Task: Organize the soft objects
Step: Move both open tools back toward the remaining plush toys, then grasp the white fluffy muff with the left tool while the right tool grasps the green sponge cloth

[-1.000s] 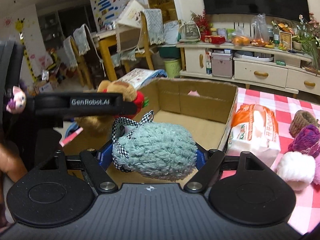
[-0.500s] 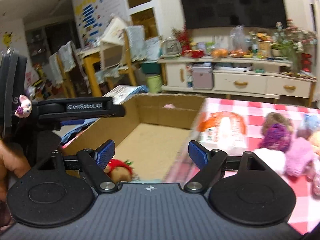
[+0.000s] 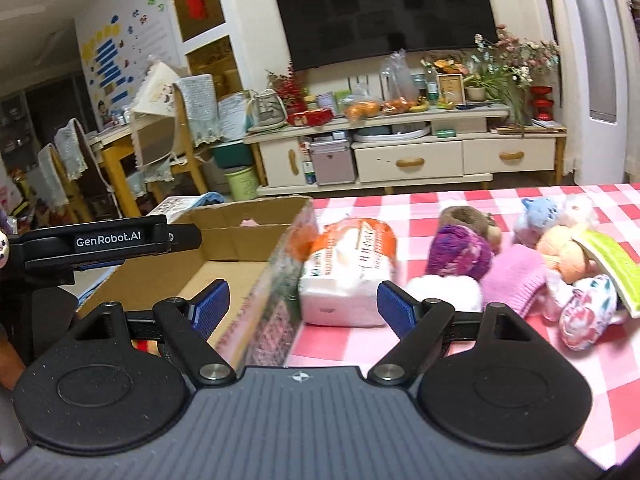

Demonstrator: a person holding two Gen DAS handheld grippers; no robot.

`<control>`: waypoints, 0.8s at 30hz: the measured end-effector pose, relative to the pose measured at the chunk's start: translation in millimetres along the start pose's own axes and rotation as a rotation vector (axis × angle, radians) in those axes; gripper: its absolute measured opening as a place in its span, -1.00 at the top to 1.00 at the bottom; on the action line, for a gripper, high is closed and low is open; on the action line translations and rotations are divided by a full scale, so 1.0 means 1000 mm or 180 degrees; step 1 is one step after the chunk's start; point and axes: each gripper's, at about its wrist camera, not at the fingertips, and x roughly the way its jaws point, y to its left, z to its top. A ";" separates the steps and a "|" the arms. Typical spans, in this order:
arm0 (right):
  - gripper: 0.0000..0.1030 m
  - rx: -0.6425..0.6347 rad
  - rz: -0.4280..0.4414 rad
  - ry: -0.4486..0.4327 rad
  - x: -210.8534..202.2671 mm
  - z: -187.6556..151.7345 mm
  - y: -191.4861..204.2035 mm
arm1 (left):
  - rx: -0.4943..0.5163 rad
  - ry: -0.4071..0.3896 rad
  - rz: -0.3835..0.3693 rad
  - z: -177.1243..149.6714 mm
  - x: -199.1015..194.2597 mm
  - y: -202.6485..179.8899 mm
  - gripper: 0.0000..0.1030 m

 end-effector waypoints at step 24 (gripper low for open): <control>-0.97 0.0532 -0.0516 -0.0158 -0.020 -0.013 -0.036 | 0.0409 0.0088 -0.0264 -0.011 0.013 -0.083 -0.98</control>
